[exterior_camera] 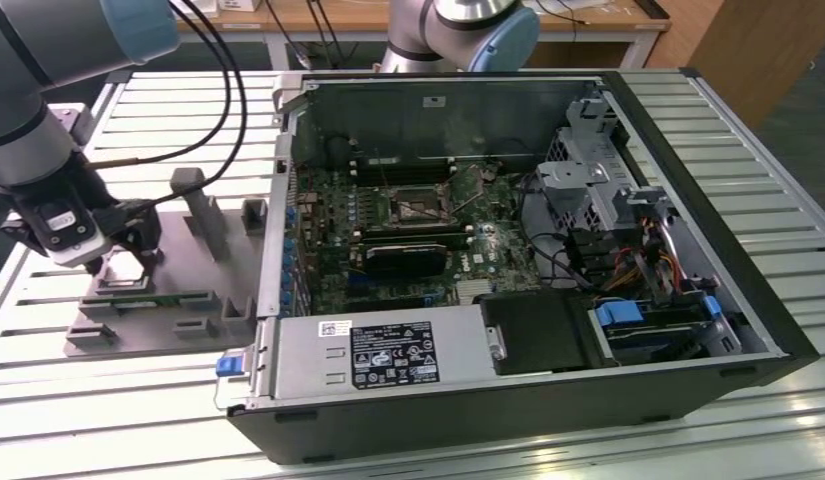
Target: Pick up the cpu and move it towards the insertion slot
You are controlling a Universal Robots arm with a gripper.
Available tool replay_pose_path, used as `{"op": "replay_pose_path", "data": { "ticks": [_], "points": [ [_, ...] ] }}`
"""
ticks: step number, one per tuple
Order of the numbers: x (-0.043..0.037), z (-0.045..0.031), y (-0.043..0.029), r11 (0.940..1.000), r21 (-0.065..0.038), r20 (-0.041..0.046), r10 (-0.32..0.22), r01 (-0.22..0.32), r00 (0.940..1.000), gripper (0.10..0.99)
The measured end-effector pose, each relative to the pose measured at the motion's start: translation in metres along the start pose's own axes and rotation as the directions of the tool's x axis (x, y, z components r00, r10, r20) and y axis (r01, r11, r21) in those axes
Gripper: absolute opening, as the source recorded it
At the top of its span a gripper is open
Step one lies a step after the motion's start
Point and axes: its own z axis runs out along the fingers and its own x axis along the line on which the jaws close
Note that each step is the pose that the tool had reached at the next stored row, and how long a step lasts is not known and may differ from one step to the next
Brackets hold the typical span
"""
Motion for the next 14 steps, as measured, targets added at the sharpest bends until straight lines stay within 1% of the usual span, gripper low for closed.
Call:
{"op": "replay_pose_path", "data": {
  "ticks": [3, 10, 14],
  "points": [
    [0.0000, 0.0016, 0.0015, 1.0000, 0.000, 0.0000, 0.000, 0.000, 1.0000, 0.647],
    [0.0000, 0.0069, 0.0021, 1.0000, 0.000, -0.0001, 0.000, 0.000, 1.0000, 0.647],
    [0.0000, 0.0073, 0.0021, 1.0000, 0.000, -0.0002, 0.001, -0.001, 1.0000, 0.647]
  ]
}}
